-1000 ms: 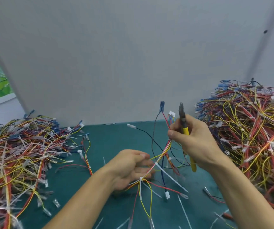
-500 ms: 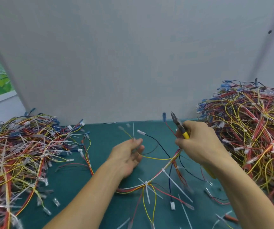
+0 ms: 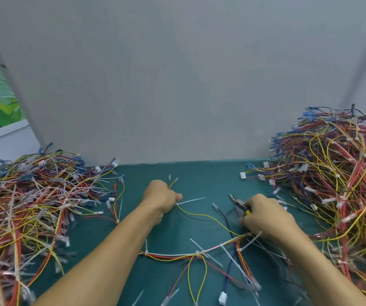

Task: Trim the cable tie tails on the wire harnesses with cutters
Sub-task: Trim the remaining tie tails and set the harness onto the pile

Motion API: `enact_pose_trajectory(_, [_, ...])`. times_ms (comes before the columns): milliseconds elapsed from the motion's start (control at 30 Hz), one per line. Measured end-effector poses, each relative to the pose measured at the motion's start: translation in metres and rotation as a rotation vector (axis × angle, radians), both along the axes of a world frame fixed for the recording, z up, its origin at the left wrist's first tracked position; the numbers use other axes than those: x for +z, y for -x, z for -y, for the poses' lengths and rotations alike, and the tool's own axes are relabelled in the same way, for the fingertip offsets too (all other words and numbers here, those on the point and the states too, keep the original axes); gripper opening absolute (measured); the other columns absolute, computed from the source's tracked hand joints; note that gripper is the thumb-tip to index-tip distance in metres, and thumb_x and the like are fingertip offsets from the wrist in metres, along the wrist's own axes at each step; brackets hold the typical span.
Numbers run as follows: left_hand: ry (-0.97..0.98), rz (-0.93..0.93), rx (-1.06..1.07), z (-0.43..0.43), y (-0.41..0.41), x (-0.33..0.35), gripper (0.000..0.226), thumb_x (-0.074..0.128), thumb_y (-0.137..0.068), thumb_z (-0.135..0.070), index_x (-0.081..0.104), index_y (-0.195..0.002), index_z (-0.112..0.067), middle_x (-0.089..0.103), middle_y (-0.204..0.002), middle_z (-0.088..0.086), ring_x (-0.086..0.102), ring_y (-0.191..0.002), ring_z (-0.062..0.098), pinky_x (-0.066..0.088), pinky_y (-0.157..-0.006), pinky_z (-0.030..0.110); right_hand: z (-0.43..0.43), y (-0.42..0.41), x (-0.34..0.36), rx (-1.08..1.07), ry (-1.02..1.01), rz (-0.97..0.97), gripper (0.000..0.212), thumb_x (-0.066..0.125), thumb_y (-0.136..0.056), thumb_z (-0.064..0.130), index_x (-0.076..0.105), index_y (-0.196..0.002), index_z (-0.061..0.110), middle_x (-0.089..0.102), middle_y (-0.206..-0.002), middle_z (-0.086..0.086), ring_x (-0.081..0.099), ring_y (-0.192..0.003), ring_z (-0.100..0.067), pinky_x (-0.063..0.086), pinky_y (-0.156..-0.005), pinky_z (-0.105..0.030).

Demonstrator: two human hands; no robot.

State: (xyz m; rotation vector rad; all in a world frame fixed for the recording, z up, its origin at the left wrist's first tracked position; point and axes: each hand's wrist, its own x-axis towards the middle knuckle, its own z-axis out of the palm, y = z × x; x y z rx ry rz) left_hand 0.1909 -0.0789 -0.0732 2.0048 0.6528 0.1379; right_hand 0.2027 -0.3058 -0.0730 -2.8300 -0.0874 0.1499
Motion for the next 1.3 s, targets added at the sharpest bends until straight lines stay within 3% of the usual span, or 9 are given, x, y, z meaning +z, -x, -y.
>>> enact_pose_trajectory(167, [-0.242, 0.250, -0.068, -0.024, 0.025, 0.046, 0.031, 0.070, -0.084, -0.017, 0.066, -0.115, -0.012, 0.067, -0.112, 0.003, 0.063, -0.104, 0.023, 0.050, -0.095, 0.041, 0.003, -0.002, 0.015, 0.049, -0.168, 0.134, 0.015, 0.063, -0.083, 0.032, 0.061, -0.081, 0.018, 0.062, -0.081, -0.006, 0.059, -0.084, -0.031, 0.049, -0.072, -0.036])
enact_pose_trajectory(267, [-0.339, 0.320, 0.036, -0.060, 0.056, 0.061, 0.018, 0.068, -0.085, -0.015, 0.072, -0.103, -0.016, 0.073, -0.097, 0.006, 0.068, -0.091, 0.024, 0.054, -0.088, 0.045, -0.004, 0.004, 0.025, 0.161, -0.270, 0.162, 0.014, 0.067, -0.082, 0.033, 0.061, -0.076, 0.022, 0.063, -0.076, -0.001, 0.059, -0.080, -0.023, 0.044, -0.064, -0.031])
enact_pose_trajectory(333, [-0.464, 0.213, 0.117, -0.082, 0.076, 0.055, 0.005, 0.067, -0.086, -0.020, 0.072, -0.087, -0.020, 0.073, -0.085, 0.004, 0.069, -0.083, 0.026, 0.055, -0.083, 0.044, -0.013, 0.012, 0.026, 0.253, -0.298, 0.160, 0.015, 0.068, -0.082, 0.033, 0.060, -0.074, 0.023, 0.060, -0.069, 0.003, 0.055, -0.072, -0.015, 0.040, -0.058, -0.029])
enact_pose_trajectory(433, [-0.527, -0.083, 0.124, -0.096, 0.096, 0.029, 0.024, 0.064, -0.089, -0.029, 0.068, -0.067, -0.018, 0.071, -0.073, 0.004, 0.068, -0.077, 0.027, 0.056, -0.078, 0.040, -0.026, 0.022, 0.023, 0.356, -0.280, 0.132, 0.019, 0.069, -0.081, 0.035, 0.058, -0.074, 0.021, 0.054, -0.064, 0.003, 0.048, -0.064, -0.014, 0.037, -0.055, -0.026])
enact_pose_trajectory(567, [-0.538, -0.278, 0.099, -0.088, 0.104, 0.000, 0.031, 0.066, -0.082, -0.049, 0.070, -0.067, -0.022, 0.072, -0.074, 0.004, 0.067, -0.077, 0.025, 0.055, -0.077, 0.033, -0.036, 0.030, 0.015, 0.374, -0.155, 0.094, 0.024, 0.066, -0.083, 0.039, 0.053, -0.072, 0.021, 0.055, -0.072, -0.002, 0.052, -0.071, -0.027, 0.037, -0.054, -0.028])
enact_pose_trajectory(800, [-0.441, -0.135, 0.103, -0.071, 0.097, -0.009, 0.019, 0.081, -0.069, -0.032, 0.064, -0.061, -0.029, 0.072, -0.079, -0.005, 0.067, -0.088, 0.020, 0.052, -0.081, 0.029, -0.037, 0.031, 0.005, 0.306, -0.042, 0.096, 0.013, 0.058, -0.083, 0.033, 0.053, -0.076, 0.024, 0.058, -0.080, -0.002, 0.057, -0.081, -0.031, 0.039, -0.061, -0.029])
enact_pose_trajectory(1000, [-0.427, 0.229, 0.010, -0.068, 0.093, -0.013, 0.017, 0.077, -0.077, -0.016, 0.074, -0.093, -0.021, 0.065, -0.067, -0.022, 0.060, -0.065, -0.012, 0.037, -0.060, -0.003, -0.036, 0.026, 0.005, 0.334, -0.155, 0.045, 0.028, 0.066, -0.082, 0.043, 0.053, -0.072, 0.021, 0.052, -0.067, 0.004, 0.053, -0.072, -0.023, 0.037, -0.054, -0.029])
enact_pose_trajectory(1133, [-0.469, 0.156, -0.038, -0.069, 0.092, -0.022, 0.018, 0.075, -0.079, -0.018, 0.074, -0.097, -0.020, 0.067, -0.072, -0.017, 0.063, -0.073, -0.004, 0.047, -0.073, 0.012, -0.027, 0.021, 0.017, 0.362, -0.260, 0.041, 0.033, 0.068, -0.084, 0.046, 0.063, -0.084, 0.013, 0.053, -0.063, 0.002, 0.049, -0.062, -0.015, 0.033, -0.053, -0.027])
enact_pose_trajectory(1300, [-0.559, 0.076, -0.001, -0.066, 0.092, -0.018, 0.017, 0.071, -0.080, -0.042, 0.072, -0.087, -0.027, 0.062, -0.070, -0.020, 0.065, -0.086, 0.012, 0.052, -0.080, 0.030, 0.015, 0.002, 0.040, 0.106, -0.235, 0.225, 0.028, 0.069, -0.084, 0.039, 0.057, -0.071, 0.018, 0.059, -0.069, -0.001, 0.055, -0.071, -0.021, 0.042, -0.061, -0.033])
